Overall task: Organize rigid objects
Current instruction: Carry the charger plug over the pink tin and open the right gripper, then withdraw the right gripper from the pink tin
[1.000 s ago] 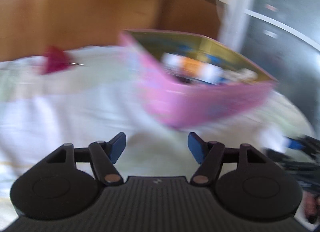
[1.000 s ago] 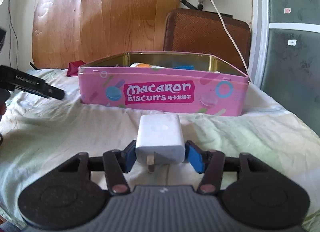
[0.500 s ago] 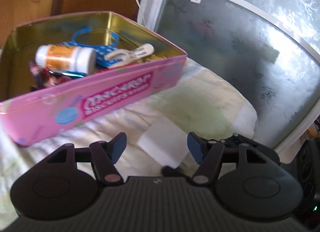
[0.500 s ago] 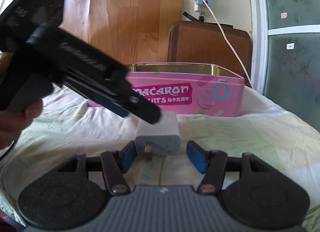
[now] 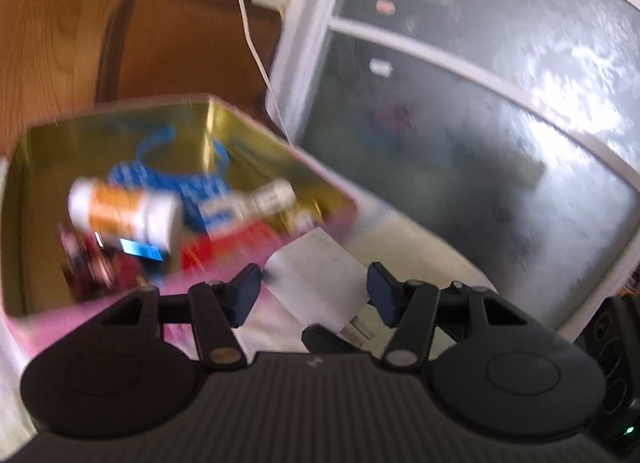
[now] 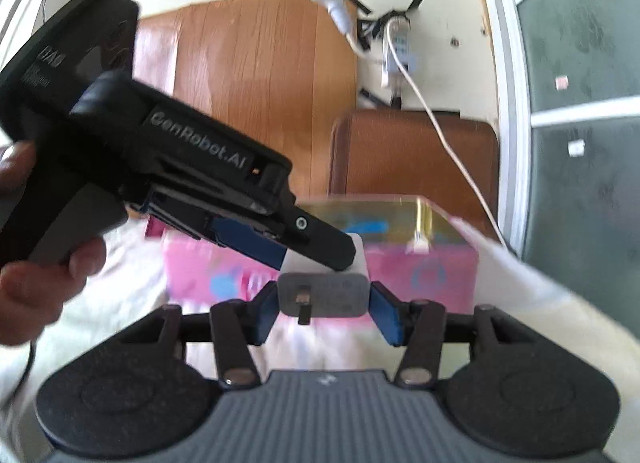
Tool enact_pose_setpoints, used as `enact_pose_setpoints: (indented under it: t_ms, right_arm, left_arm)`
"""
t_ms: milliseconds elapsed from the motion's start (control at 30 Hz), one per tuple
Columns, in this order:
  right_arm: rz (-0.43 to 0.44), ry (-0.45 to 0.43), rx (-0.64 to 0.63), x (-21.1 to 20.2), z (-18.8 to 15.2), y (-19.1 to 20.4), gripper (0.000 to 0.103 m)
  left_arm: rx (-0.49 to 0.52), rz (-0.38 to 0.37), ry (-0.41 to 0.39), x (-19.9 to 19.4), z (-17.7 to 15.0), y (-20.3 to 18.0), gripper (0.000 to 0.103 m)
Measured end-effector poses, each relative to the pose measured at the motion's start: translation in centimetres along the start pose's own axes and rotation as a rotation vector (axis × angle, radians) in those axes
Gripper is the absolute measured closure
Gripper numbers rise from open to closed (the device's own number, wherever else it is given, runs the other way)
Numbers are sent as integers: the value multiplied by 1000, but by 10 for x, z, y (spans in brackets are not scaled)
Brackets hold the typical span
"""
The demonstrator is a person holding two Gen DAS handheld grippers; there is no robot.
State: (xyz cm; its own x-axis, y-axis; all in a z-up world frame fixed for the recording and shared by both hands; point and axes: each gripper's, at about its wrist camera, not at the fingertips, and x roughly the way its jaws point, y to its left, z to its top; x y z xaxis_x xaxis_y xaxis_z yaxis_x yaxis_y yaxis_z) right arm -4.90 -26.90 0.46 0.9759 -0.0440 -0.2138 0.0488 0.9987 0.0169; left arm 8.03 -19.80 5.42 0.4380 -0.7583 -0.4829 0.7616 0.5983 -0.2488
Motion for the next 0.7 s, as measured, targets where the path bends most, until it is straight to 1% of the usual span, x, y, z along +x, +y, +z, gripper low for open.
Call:
enact_pose_setpoints:
  t_ms: [67,167,267,300,367,400,433,500,600,700]
  right_arm:
    - [3,1,-3,19,13,-3,54]
    - [-21,51,-27,58,33,-9,54]
    - [-21,128,23,108,57,-26,54]
    - [-19,145,41,121,61,-30,54]
    - [-30,203,38,150,67,-35,49]
    - [-55,209,43,155,66,-37,49]
    - [-59,207,50,154,64,-37,49]
    - [-35,170,68,138,57,-39,49]
    - [-48,125,67,109,41,-34,49]
    - [-61,89,109,84,30,-31,49]
  left_arm:
    - [-21,20,-20,7,14,11,42]
    - [-59,32,1,28,36,29,42]
    - [-42,84,13,55,59,39,44]
    - [-34,101,19,65,67,44,42]
    - [-48,161,41,83,77,55,42]
    - [-68,193,49,87,78,60,43]
    - [-87,200,54,87,77,64,43]
    - [-99,175,38,76,68,66,42]
    - [-56,186,14,59,54,57,42]
    - [-37,183,-3,44,42,43,42]
